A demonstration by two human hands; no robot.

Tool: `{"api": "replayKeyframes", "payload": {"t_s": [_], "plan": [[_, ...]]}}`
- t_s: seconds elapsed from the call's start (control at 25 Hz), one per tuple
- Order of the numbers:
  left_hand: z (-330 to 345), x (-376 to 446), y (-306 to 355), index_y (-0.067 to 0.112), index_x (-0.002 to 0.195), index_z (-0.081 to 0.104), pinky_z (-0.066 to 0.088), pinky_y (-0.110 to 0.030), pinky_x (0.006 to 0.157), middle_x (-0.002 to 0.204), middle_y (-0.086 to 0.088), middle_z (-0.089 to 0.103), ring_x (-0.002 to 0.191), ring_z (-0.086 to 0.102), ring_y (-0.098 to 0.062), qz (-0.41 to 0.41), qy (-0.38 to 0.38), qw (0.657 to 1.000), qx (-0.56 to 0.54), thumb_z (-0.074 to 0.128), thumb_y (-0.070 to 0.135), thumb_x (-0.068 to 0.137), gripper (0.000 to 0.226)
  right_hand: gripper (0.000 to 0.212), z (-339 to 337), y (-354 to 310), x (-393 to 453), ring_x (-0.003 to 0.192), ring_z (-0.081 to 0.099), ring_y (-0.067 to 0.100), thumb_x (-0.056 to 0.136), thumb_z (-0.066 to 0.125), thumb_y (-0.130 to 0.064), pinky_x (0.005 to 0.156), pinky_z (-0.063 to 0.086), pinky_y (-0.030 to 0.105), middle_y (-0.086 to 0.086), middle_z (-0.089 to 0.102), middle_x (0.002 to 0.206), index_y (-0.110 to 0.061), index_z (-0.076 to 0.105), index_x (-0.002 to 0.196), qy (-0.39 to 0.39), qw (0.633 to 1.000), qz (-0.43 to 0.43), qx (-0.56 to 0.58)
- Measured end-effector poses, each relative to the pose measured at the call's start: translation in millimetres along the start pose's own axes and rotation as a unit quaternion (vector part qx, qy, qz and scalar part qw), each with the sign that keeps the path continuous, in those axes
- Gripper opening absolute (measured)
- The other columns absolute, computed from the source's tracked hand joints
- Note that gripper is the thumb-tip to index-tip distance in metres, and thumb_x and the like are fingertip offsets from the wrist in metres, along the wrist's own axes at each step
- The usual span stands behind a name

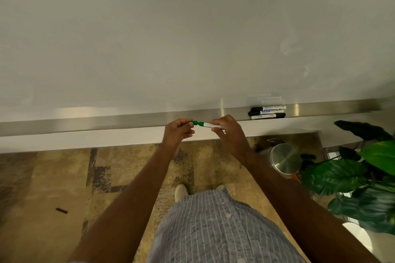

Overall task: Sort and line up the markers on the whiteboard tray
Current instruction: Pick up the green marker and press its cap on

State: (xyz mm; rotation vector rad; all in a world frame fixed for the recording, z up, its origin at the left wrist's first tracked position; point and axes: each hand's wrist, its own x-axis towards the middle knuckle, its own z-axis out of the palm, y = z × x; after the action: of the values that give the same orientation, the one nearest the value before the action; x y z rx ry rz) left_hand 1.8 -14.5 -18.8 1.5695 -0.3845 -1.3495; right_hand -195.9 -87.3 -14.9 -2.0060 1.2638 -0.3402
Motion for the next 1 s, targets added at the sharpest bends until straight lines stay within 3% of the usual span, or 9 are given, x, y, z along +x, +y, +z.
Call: {"api": "replayKeyframes", "payload": {"t_s": [0.28,0.68,1.0], "plan": [[1,-10,-2,0.013,0.099,0.075,0.059,-0.025,0.073,0.089,-0.006,0.077,0.08,0.073,-0.017,-0.013,-0.011,0.996,-0.084,0.067,0.014,0.094,0.009,0.029,9,-16,-14,0.09,0.053,0.001,0.097,0.064,-0.025,0.072,0.037,0.004,-0.011,0.056,0.105,-0.022,0.07,0.125,0.025,0.999,0.027,0.022],[-8,-12,0,0.005,0.106,0.07,0.061,-0.024,0.072,0.093,-0.012,0.073,0.079,0.07,-0.02,-0.026,-0.042,0.995,-0.089,0.06,0.008,0.098,0.013,0.027,15,-32,-17,0.081,0.051,-0.007,0.096,0.066,-0.023,0.065,0.035,0.002,-0.011,0.053,0.099,-0.02,0.071,0.122,0.04,0.999,0.03,0.021],[-23,-8,2,0.008,0.103,0.07,0.061,-0.027,0.077,0.094,-0.013,0.073,0.08,0.07,-0.021,-0.017,-0.017,0.998,-0.06,0.06,0.009,0.098,0.012,0.026,33,-38,-5,0.083,0.053,-0.003,0.096,0.066,-0.023,0.062,0.039,0.0,-0.009,0.057,0.101,-0.021,0.071,0.122,0.012,0.998,0.041,0.043]]}}
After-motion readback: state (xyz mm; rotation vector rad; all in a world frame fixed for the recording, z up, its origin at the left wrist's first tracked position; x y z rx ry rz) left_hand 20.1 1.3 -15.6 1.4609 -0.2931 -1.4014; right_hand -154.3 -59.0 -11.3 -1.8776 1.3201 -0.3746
